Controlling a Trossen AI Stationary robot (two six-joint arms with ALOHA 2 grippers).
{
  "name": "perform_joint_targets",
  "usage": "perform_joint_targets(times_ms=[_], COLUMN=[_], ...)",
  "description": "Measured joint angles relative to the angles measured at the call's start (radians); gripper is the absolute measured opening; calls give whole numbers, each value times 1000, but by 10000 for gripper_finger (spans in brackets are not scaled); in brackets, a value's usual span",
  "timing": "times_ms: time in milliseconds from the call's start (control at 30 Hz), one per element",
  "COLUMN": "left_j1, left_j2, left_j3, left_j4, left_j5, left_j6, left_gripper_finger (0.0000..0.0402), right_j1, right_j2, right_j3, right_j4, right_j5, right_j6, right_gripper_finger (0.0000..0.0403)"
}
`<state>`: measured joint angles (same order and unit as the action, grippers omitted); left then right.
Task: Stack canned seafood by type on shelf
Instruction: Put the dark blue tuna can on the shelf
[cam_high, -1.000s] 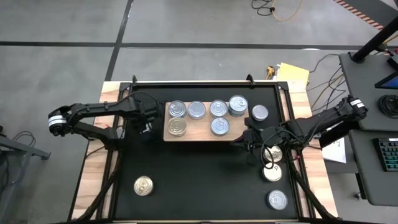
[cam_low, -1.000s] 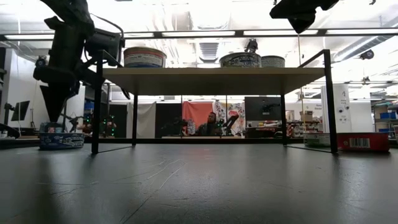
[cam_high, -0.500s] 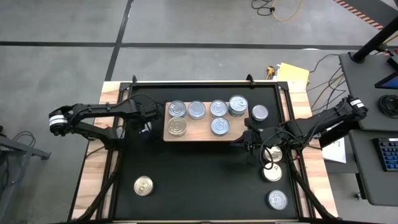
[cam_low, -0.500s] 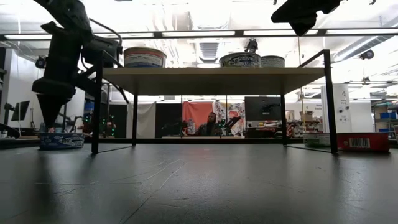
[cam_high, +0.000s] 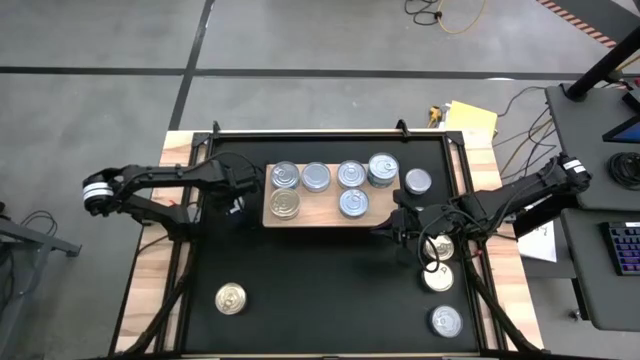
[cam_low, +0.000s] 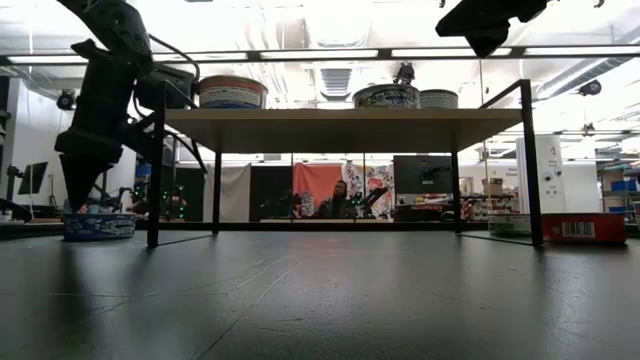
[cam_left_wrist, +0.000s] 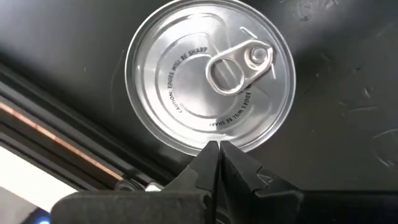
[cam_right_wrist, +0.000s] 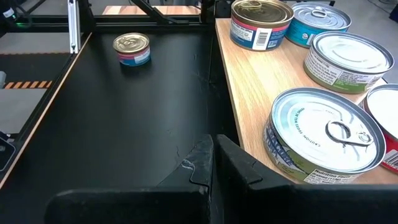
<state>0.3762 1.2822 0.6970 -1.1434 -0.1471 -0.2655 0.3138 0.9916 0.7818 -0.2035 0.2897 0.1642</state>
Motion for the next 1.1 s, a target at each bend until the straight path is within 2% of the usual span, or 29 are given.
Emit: perform_joint_targets(times_ms=[1100], left_j1=[-2], left_j2=[24], left_j3=[-6], left_j4=[14], left_j5=[31], left_j6=[-4], left_gripper_finger=[0], right_j1=[0], right_j2=[0], right_j3=[0], right_j4=[0], right_j5=[0], right_j6=[11], right_gripper_finger=[9])
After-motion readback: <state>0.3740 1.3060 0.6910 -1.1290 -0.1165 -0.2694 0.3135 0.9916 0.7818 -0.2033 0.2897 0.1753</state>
